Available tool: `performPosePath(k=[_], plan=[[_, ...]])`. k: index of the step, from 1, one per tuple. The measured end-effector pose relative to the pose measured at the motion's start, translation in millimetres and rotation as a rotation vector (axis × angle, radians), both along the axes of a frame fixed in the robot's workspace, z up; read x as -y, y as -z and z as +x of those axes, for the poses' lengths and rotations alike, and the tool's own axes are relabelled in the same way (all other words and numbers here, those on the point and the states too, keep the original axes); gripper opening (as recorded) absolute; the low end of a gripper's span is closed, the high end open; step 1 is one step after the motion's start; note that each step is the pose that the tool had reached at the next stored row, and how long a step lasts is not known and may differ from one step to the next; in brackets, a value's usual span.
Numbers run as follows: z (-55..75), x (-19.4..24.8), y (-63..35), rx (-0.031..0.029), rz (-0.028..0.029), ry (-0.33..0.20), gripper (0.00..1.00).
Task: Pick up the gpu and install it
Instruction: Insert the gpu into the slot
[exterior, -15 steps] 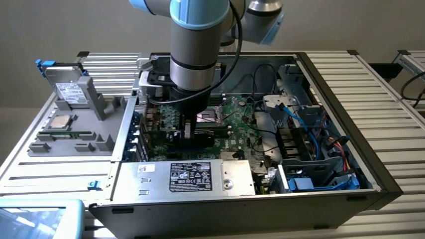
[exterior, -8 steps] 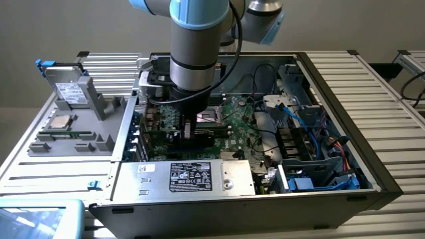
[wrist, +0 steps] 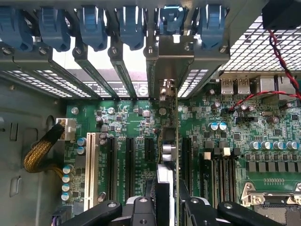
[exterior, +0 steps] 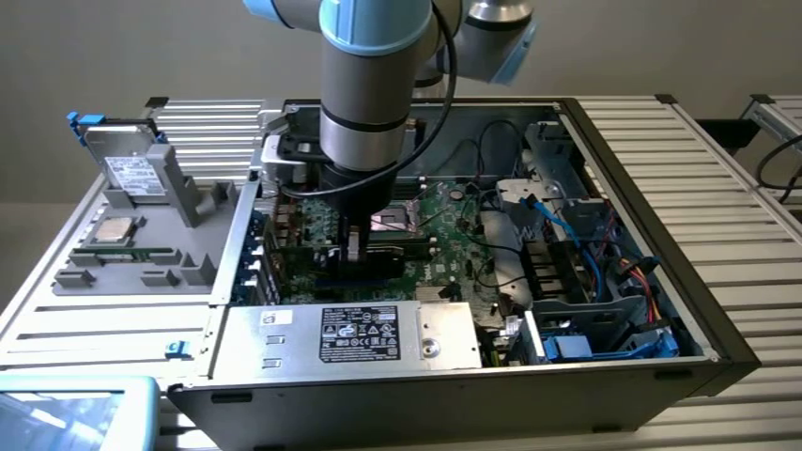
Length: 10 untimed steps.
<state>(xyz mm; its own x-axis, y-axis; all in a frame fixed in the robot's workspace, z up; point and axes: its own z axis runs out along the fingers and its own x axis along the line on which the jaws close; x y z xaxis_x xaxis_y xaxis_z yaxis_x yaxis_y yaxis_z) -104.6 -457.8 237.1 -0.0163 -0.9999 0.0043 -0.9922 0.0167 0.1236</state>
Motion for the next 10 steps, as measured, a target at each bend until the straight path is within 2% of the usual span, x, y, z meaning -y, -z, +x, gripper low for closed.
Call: performPosePath(k=[10], plan=[[-0.5, 0.5, 0.3, 0.0001, 0.0009, -0.013, 0.29]])
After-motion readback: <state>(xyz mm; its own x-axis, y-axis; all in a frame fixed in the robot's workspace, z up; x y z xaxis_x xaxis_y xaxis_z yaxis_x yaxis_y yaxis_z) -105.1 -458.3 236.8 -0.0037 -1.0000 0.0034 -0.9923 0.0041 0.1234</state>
